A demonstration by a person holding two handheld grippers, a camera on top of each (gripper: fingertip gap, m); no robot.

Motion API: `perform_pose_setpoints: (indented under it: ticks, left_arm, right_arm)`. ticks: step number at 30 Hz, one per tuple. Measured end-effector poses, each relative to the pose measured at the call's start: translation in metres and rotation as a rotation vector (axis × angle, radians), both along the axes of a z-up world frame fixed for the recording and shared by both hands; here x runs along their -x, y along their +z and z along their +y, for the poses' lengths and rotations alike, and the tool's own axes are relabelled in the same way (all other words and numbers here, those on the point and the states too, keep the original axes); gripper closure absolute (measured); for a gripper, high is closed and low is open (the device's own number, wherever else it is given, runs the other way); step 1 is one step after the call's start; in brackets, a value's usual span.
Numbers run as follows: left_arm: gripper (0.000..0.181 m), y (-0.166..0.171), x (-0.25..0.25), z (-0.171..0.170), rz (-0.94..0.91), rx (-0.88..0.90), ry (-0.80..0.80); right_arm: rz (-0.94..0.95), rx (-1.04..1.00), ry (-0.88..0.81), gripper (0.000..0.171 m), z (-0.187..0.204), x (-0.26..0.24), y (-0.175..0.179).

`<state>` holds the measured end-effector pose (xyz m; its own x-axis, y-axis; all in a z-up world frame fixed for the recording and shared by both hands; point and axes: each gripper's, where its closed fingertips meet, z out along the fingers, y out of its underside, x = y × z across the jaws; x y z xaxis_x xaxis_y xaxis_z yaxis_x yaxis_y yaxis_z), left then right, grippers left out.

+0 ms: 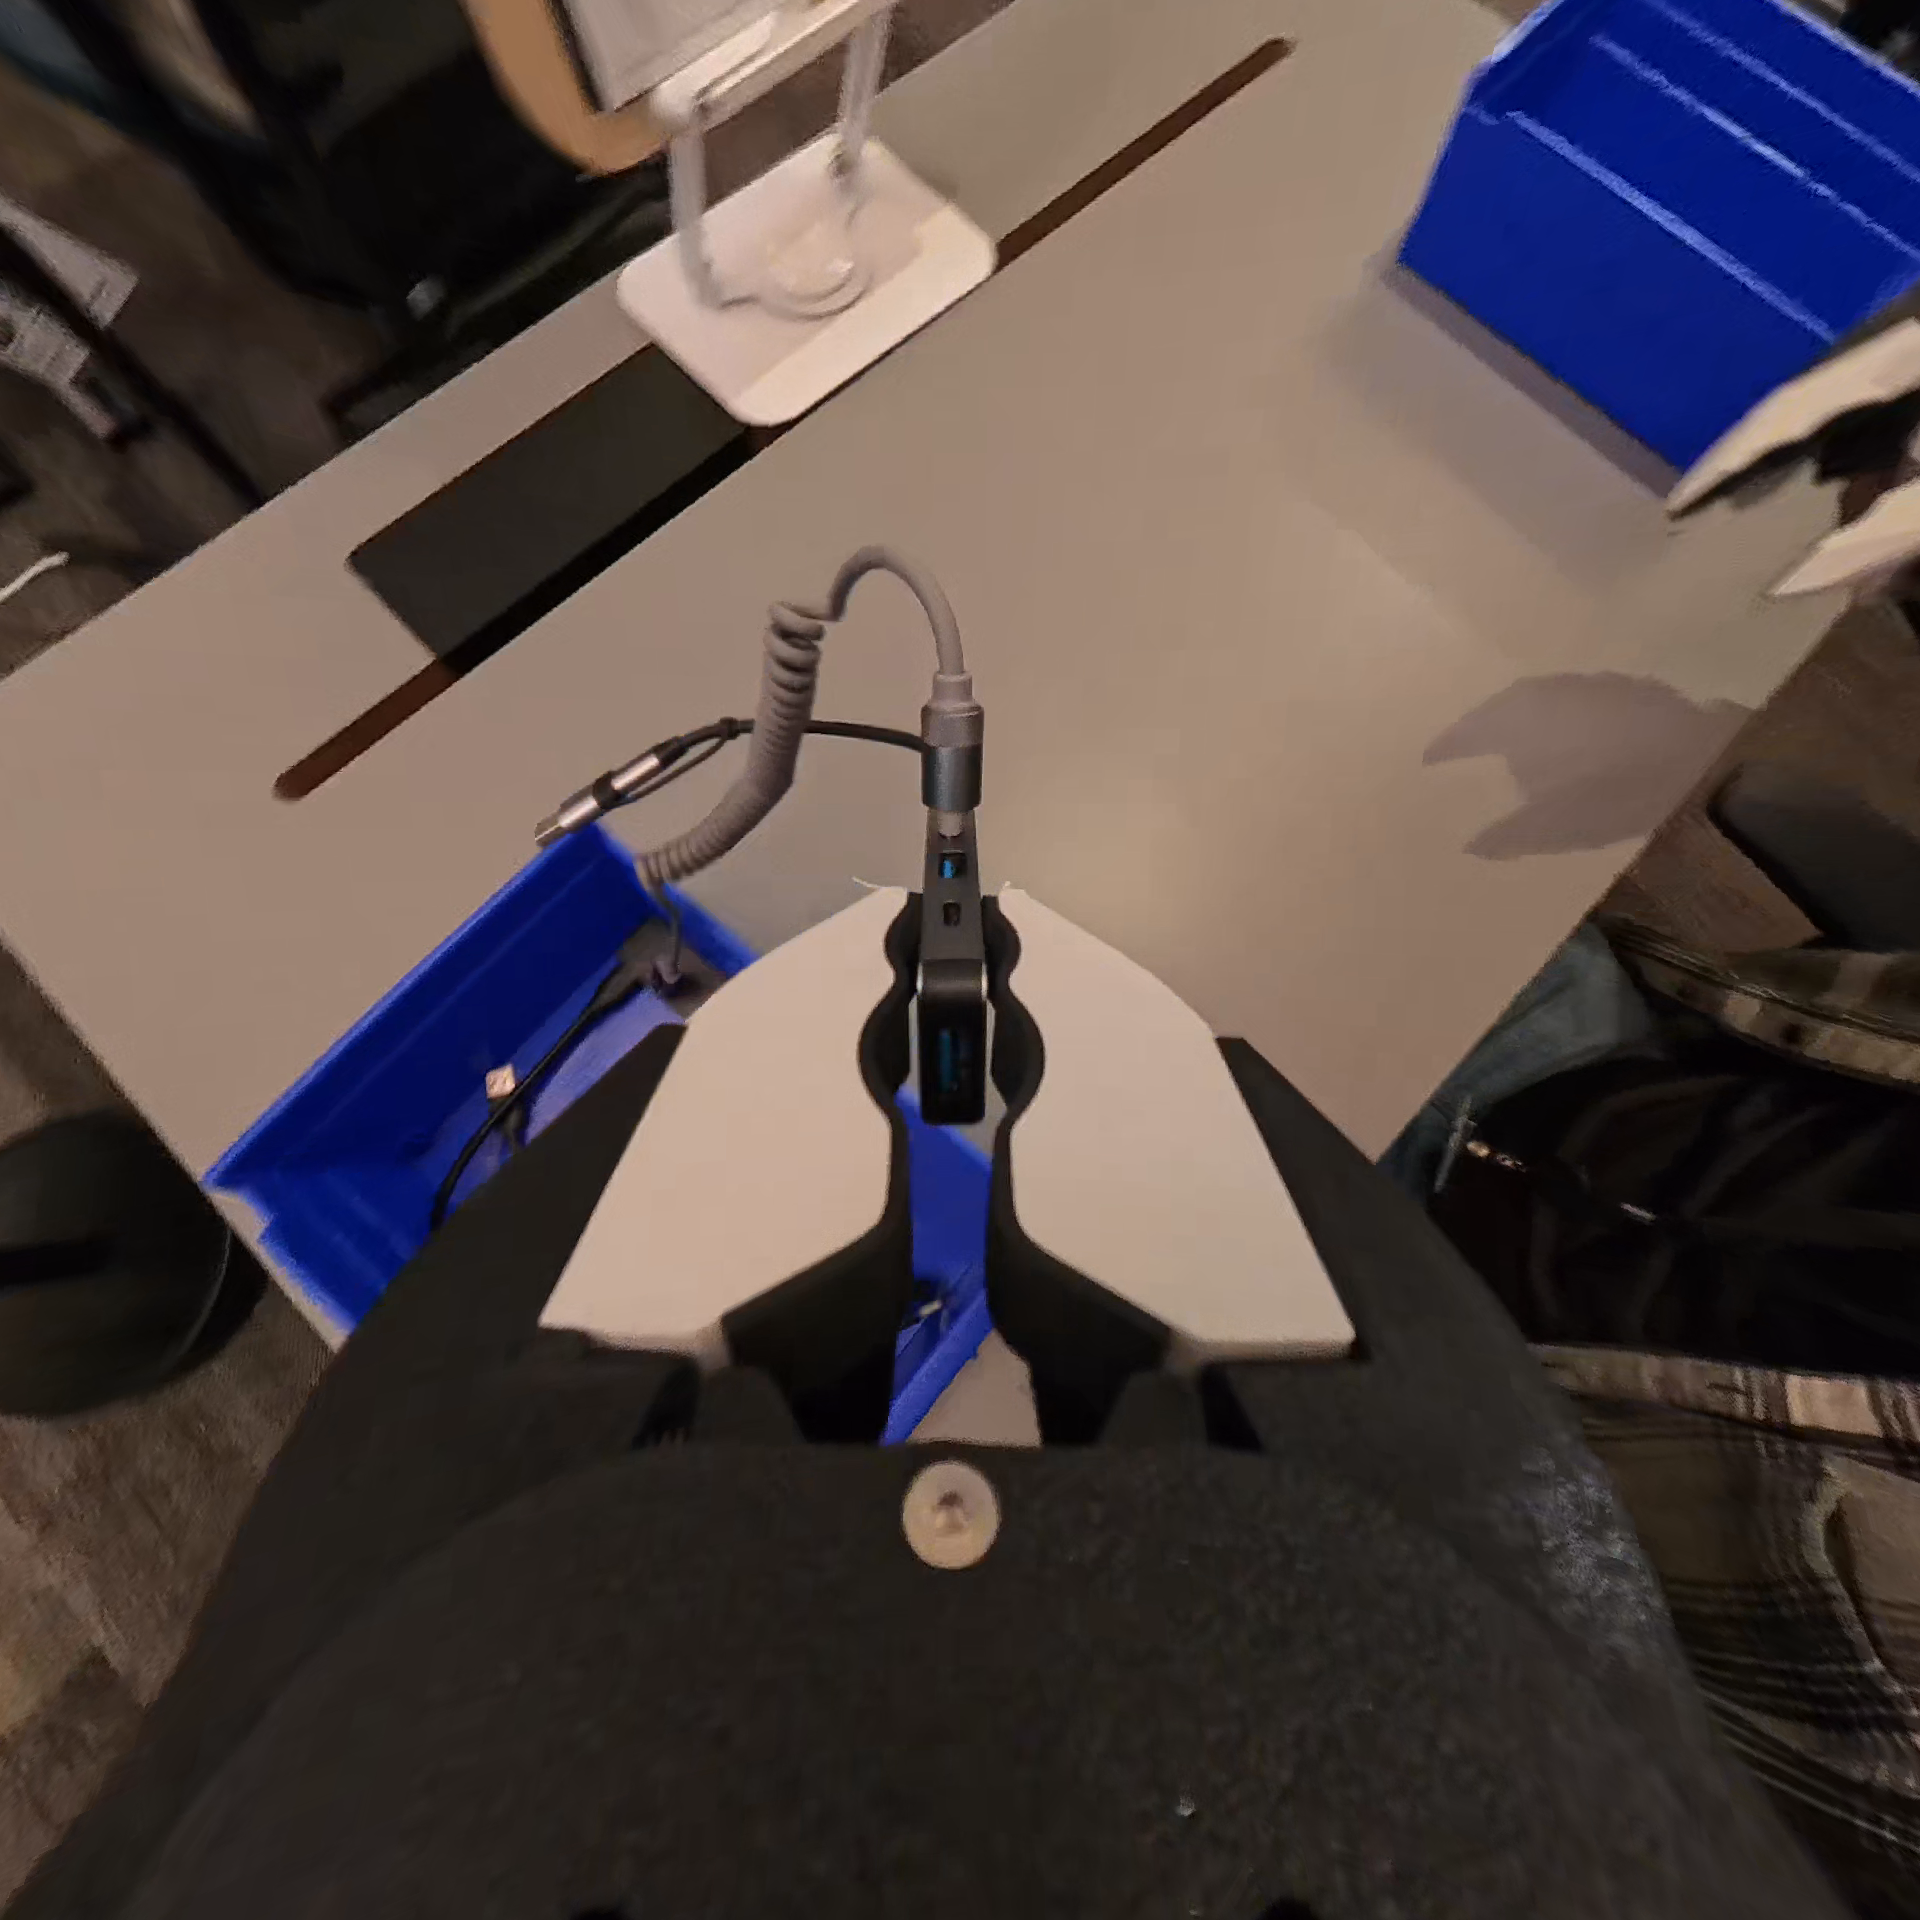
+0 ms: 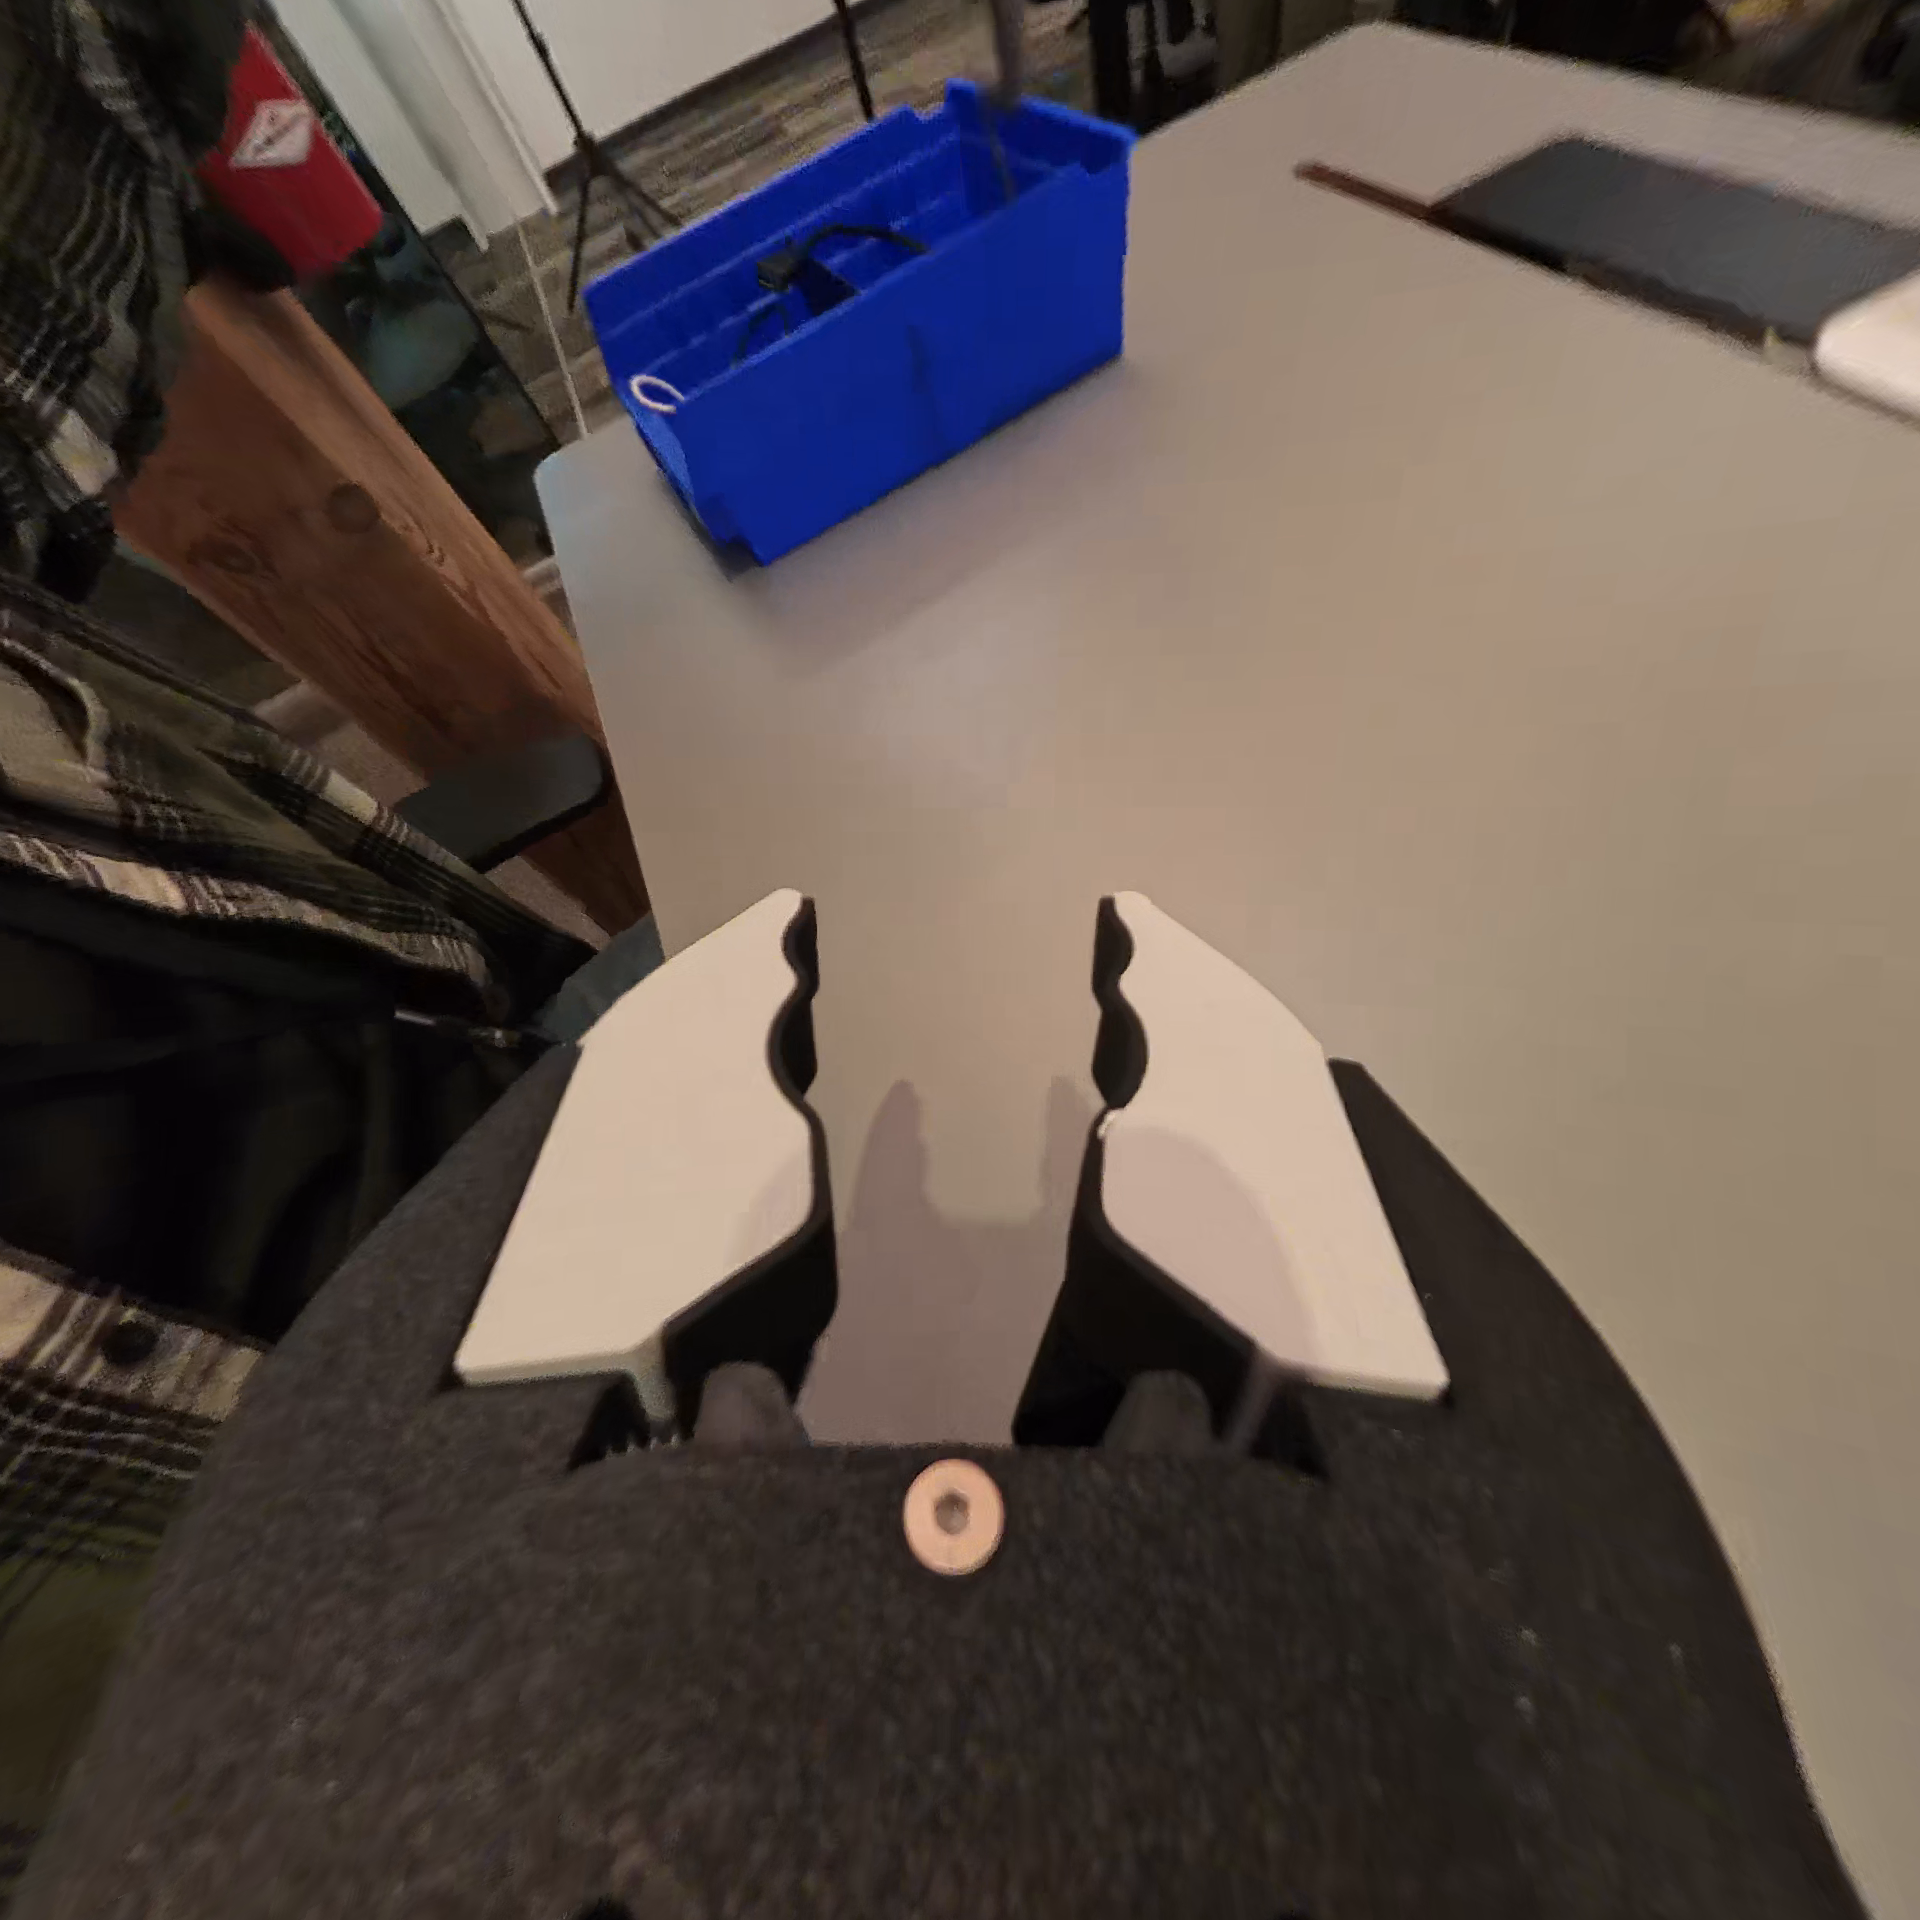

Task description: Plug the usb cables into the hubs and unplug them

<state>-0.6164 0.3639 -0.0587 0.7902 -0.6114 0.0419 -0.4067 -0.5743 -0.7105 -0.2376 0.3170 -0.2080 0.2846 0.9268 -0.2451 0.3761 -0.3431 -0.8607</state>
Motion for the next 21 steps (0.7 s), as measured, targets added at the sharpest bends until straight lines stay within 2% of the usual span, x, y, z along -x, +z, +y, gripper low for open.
perform_pose_setpoints:
  ticks: [5,12,16,21]
  left_arm:
    - [0.172,0.015,-0.068,-0.014,0.011,-0.016,-0.167]
    - [0.172,0.004,-0.131,-0.025,0.033,0.027,-0.318]
    - [0.172,-0.006,-0.16,-0.038,0.033,0.067,-0.398]
    - [0.172,-0.019,-0.182,-0.048,0.028,0.102,-0.471]
  right_arm:
    - [-0.018,-0.183,0.126,0.119,0.007,0.032,0.062]
    - [-0.001,-0.363,0.348,0.123,0.014,0.102,0.123]
    - [-0.042,-0.411,0.492,0.116,0.019,0.151,0.134]
    - [-0.119,-0.347,0.653,0.116,0.009,0.183,0.12]
